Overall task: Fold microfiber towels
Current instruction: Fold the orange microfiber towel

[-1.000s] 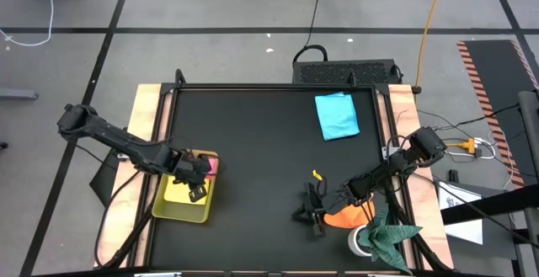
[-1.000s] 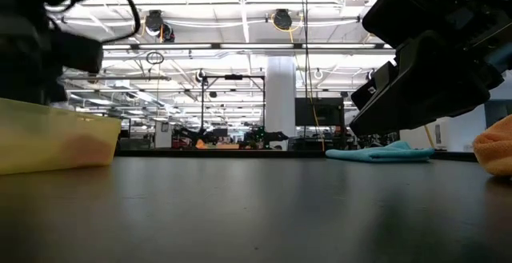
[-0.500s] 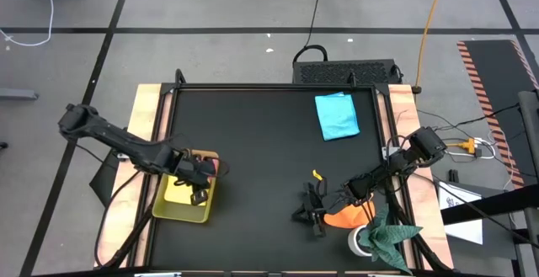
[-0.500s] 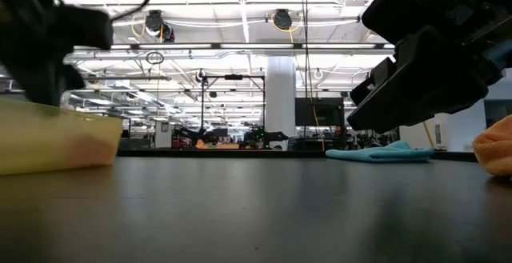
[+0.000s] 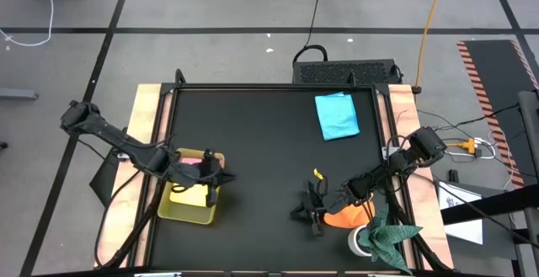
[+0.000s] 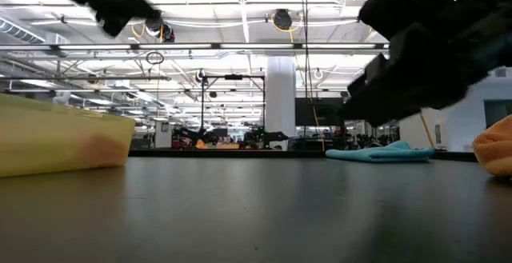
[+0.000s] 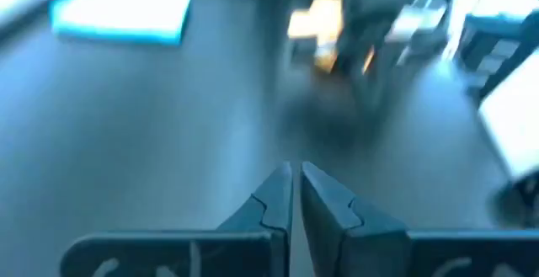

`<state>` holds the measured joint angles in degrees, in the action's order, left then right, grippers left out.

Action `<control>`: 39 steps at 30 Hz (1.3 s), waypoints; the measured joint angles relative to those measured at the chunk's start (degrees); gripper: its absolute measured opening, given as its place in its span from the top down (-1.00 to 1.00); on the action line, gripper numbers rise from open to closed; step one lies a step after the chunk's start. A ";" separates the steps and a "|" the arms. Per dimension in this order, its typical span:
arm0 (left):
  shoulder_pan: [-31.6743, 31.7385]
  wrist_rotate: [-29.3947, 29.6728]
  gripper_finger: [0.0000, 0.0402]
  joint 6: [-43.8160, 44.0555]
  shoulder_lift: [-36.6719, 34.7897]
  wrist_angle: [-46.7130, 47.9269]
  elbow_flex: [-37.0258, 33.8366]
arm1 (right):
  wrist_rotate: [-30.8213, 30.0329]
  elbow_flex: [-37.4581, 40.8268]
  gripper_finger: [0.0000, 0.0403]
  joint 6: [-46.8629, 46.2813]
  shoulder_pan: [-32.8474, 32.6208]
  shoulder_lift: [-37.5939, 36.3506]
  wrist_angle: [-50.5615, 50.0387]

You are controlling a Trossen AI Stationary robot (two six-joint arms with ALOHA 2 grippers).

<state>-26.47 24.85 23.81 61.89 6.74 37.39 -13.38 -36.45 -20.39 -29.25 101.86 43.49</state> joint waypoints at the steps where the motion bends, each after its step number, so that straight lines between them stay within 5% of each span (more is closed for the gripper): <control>1: -0.64 1.21 0.87 -2.52 0.40 -3.92 -0.14 | -1.17 0.00 0.98 0.83 0.13 -0.01 0.94; 7: -3.39 2.11 0.87 -15.42 8.10 -25.14 -0.52 | -1.62 -0.80 0.96 3.11 1.17 -8.01 -6.18; 16: -3.87 2.19 0.87 -19.05 28.94 -46.13 -0.55 | -4.25 -13.96 0.81 -8.30 2.21 -24.03 -58.54; 23: -2.68 2.19 0.87 -18.86 37.20 -54.98 -0.53 | 9.84 -19.35 0.51 -22.42 4.63 -24.59 -83.28; 30: -1.67 1.14 0.87 -16.08 37.38 -52.31 -0.55 | 16.44 -16.37 0.29 -31.36 3.64 -24.12 -89.01; 39: -1.67 1.08 0.87 -15.80 37.38 -51.45 -0.55 | 22.45 -11.06 0.56 -29.42 2.97 -17.46 -76.14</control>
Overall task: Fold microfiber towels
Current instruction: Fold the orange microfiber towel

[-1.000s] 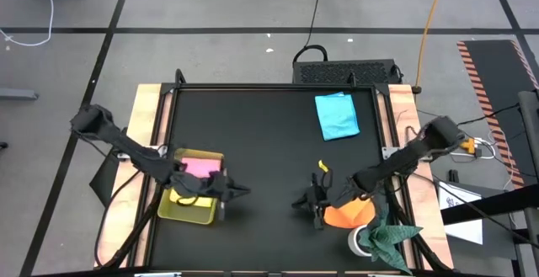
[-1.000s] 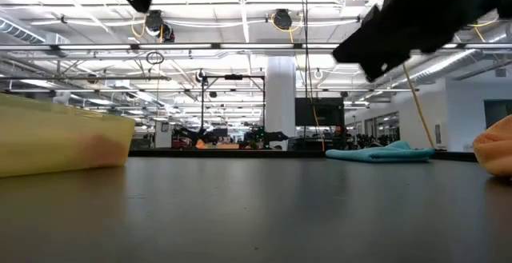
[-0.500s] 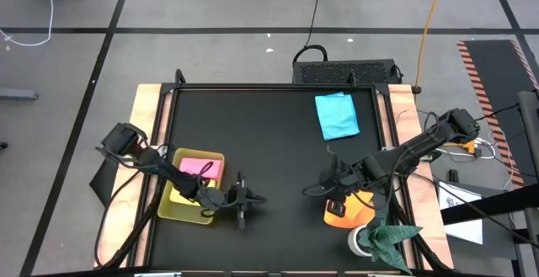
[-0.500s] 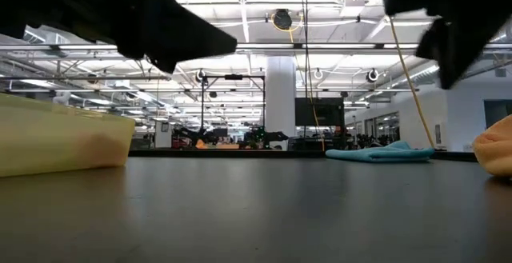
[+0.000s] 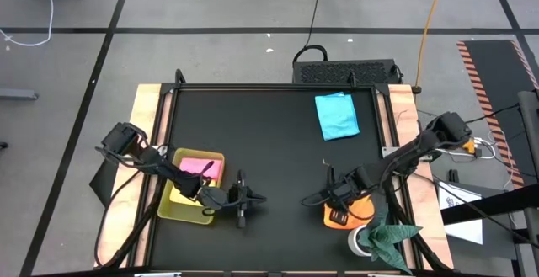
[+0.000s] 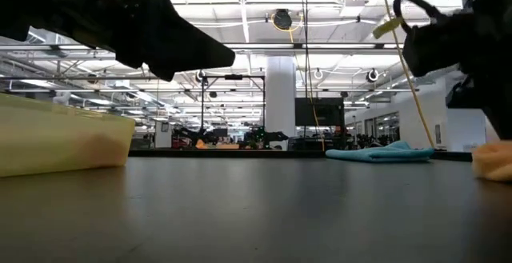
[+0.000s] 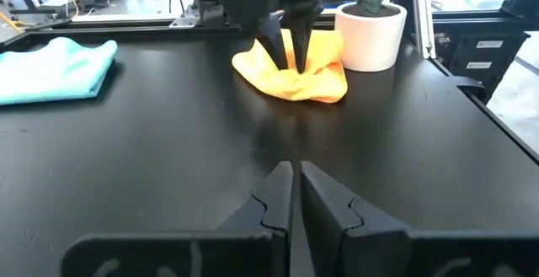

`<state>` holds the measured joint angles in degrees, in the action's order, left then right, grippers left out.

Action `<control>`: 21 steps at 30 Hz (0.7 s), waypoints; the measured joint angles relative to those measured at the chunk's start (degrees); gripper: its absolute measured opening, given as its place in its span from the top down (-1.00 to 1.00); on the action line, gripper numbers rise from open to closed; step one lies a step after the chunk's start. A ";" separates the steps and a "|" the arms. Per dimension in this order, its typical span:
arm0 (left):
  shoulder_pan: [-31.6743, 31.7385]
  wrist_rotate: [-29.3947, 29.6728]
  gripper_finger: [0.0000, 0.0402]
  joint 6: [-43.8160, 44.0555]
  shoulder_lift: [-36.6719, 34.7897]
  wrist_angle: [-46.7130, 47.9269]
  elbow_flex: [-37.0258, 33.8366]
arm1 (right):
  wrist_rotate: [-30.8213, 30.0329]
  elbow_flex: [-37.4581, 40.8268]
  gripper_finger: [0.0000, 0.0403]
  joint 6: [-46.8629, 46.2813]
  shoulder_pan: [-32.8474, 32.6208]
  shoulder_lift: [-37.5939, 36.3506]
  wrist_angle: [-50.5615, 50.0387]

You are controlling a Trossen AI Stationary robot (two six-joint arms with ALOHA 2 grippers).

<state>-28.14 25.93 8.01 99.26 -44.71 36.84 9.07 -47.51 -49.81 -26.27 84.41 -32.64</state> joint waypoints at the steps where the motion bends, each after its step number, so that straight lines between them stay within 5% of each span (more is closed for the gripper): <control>1: 0.00 -0.02 0.87 0.00 0.00 0.02 0.00 | -0.04 0.00 0.62 0.68 0.11 0.97 0.73; 7: 0.00 -0.04 0.87 -0.02 0.00 -0.02 0.00 | -5.01 -1.54 0.96 5.18 1.90 2.46 5.78; 16: -0.25 -0.55 0.87 -0.04 0.00 -0.02 0.00 | -37.36 -9.40 0.98 25.59 -2.89 -5.20 14.57; 21: -0.53 -1.71 0.87 -0.04 -0.02 0.02 0.00 | -36.65 -3.50 0.99 30.96 -5.85 -4.76 20.98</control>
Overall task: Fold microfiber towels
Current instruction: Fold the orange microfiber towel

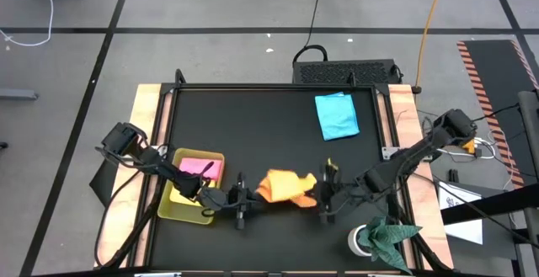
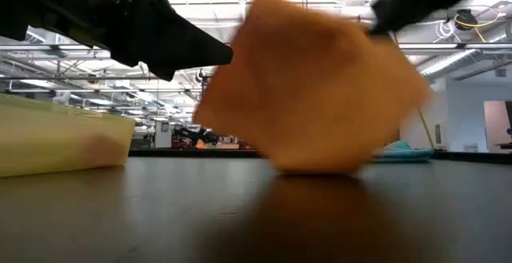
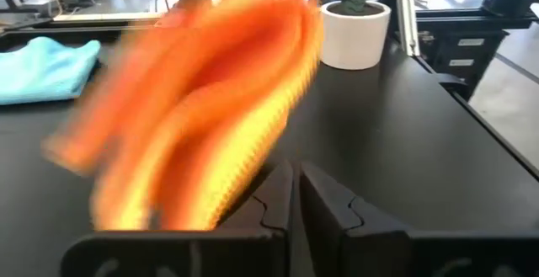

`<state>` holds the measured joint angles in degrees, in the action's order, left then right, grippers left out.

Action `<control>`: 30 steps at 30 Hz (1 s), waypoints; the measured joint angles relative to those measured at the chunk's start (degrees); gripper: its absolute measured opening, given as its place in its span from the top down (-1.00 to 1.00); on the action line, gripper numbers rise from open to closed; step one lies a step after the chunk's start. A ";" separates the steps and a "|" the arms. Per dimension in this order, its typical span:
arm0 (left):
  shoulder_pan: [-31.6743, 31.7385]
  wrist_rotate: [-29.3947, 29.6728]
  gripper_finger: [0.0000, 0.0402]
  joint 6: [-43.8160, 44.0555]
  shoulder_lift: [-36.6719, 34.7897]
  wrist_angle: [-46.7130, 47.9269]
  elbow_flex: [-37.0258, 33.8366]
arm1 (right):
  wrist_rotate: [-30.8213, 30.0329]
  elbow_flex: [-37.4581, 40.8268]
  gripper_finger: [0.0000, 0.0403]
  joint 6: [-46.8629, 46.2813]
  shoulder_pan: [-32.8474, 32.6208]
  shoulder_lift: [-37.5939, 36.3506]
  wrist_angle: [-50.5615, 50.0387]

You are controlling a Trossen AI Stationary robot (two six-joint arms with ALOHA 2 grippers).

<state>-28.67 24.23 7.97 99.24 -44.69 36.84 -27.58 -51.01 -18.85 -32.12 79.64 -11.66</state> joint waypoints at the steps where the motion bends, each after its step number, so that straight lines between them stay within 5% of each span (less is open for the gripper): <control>1: -0.05 -0.25 0.87 0.00 -0.01 0.04 0.00 | 1.95 2.21 0.98 -0.08 -0.28 0.79 1.87; 7: -0.32 -0.39 0.87 0.00 -0.02 0.06 0.00 | 12.70 14.76 0.88 -5.50 -1.00 4.54 17.07; 17: -0.28 -0.76 0.87 -1.69 -0.07 1.20 0.00 | 21.62 16.72 0.38 -14.93 0.95 -2.75 16.08; 30: -0.24 -0.70 0.87 -1.81 -0.07 1.71 0.00 | 17.10 5.06 0.32 6.23 13.37 8.57 16.96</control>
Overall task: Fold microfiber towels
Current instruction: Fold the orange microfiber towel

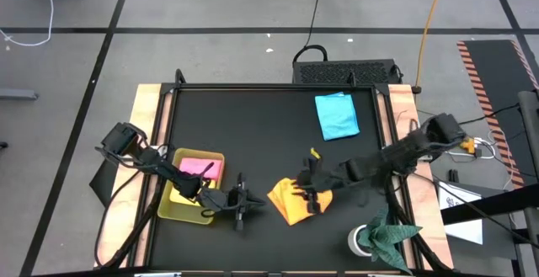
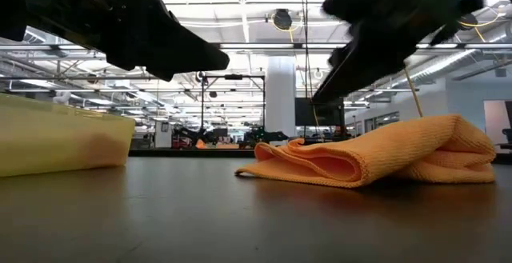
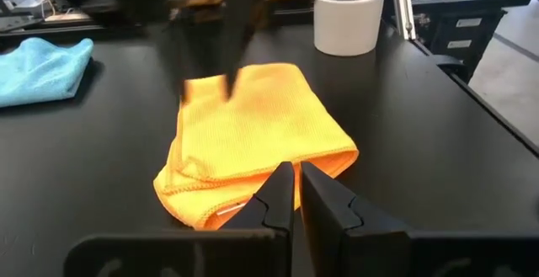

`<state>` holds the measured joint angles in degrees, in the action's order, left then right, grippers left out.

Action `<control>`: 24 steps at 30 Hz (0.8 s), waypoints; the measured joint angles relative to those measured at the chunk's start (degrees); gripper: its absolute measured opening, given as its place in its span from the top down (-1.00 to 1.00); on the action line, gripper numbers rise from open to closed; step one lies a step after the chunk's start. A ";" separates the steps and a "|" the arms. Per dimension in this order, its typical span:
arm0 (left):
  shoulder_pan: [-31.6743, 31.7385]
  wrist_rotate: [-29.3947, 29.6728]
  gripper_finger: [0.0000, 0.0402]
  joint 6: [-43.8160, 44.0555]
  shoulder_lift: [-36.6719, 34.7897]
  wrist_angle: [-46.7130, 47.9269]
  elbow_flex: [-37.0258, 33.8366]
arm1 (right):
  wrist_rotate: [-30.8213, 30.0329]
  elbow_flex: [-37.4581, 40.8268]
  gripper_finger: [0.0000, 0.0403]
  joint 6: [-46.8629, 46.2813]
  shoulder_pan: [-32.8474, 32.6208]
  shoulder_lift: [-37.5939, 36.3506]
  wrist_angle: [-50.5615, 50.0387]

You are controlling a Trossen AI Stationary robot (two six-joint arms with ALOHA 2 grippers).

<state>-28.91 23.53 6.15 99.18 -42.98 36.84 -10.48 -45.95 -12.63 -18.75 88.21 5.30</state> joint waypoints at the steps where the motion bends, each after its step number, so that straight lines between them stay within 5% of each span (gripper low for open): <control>1: 0.00 0.00 0.87 0.00 0.00 0.30 0.00 | 0.06 -0.45 0.32 2.58 1.17 1.23 0.06; 6: 0.00 0.02 0.87 0.34 0.00 1.92 0.00 | 0.66 -1.55 0.32 14.59 5.06 5.12 0.06; 10: 0.00 0.04 0.87 0.42 0.00 2.62 0.00 | 7.61 -2.15 0.33 21.57 6.73 6.75 0.62; 17: 0.00 0.07 0.87 0.46 0.00 2.53 0.00 | 7.47 -2.36 0.42 28.81 7.85 11.57 6.27; 24: 0.00 0.09 0.87 0.49 0.00 2.51 0.00 | 7.39 -2.34 0.89 29.70 8.23 12.53 6.91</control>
<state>-28.91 23.62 6.65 99.18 -40.47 36.84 -3.09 -48.29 17.07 -10.52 100.75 12.21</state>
